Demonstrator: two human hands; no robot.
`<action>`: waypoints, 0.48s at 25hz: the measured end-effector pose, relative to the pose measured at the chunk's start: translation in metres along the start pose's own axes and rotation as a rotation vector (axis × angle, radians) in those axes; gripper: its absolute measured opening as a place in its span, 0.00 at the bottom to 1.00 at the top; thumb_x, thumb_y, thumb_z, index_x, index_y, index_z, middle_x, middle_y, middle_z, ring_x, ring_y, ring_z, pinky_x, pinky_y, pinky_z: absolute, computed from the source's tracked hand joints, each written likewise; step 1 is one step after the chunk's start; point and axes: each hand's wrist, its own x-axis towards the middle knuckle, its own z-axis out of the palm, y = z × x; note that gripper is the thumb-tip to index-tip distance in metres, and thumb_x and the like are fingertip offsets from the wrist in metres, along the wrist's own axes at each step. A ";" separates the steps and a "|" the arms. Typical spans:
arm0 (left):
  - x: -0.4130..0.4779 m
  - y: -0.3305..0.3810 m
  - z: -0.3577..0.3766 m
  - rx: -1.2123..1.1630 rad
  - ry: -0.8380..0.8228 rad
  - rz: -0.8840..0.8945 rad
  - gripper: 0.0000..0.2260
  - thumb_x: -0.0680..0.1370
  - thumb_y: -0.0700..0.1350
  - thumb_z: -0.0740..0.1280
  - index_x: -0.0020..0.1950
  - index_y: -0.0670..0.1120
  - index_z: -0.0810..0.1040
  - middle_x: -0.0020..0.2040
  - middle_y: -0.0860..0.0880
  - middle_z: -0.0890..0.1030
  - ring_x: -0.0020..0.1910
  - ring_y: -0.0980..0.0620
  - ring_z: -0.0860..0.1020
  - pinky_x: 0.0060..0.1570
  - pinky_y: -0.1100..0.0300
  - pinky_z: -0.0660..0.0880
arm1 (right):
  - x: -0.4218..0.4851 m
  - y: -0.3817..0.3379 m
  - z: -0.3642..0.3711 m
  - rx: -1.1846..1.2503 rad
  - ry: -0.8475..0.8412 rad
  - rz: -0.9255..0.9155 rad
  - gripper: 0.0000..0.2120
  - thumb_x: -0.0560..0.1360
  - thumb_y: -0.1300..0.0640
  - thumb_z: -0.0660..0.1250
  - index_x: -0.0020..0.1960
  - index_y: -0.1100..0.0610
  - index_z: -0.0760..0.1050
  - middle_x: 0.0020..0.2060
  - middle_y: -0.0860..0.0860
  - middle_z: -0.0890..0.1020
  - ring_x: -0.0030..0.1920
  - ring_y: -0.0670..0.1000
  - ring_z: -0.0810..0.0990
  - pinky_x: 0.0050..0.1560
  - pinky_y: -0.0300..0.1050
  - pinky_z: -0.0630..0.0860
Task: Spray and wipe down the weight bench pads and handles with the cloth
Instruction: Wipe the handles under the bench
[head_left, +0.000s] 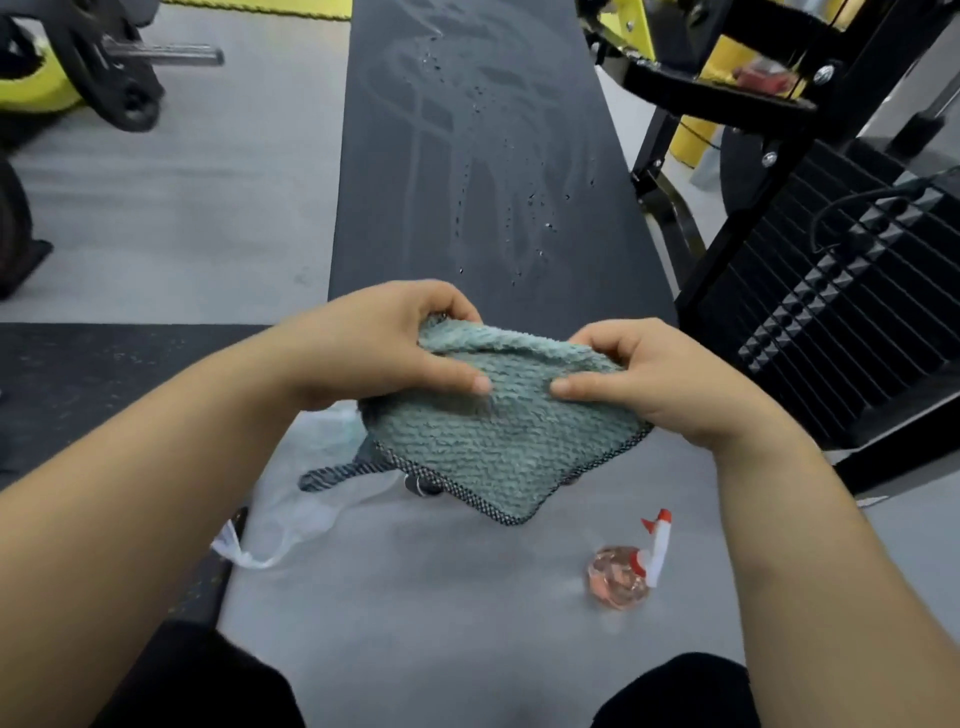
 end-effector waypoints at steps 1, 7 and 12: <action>-0.003 -0.005 0.004 -0.057 -0.047 -0.006 0.09 0.69 0.48 0.75 0.46 0.52 0.79 0.42 0.49 0.83 0.39 0.53 0.80 0.45 0.48 0.78 | -0.003 0.011 0.005 0.084 -0.018 0.002 0.14 0.63 0.47 0.77 0.40 0.56 0.80 0.37 0.53 0.82 0.39 0.50 0.79 0.42 0.47 0.75; -0.010 -0.044 0.034 -0.055 -0.108 -0.144 0.14 0.73 0.58 0.68 0.44 0.48 0.81 0.40 0.51 0.83 0.41 0.51 0.81 0.50 0.52 0.76 | -0.010 0.054 0.035 0.441 0.020 0.117 0.08 0.69 0.49 0.73 0.39 0.54 0.80 0.36 0.51 0.82 0.38 0.48 0.79 0.42 0.44 0.74; -0.016 -0.072 0.047 0.314 -0.100 -0.211 0.21 0.68 0.60 0.71 0.35 0.41 0.78 0.28 0.50 0.71 0.29 0.55 0.68 0.34 0.59 0.64 | -0.017 0.061 0.032 0.039 -0.043 0.291 0.16 0.62 0.48 0.75 0.40 0.60 0.80 0.34 0.55 0.82 0.35 0.48 0.78 0.40 0.43 0.73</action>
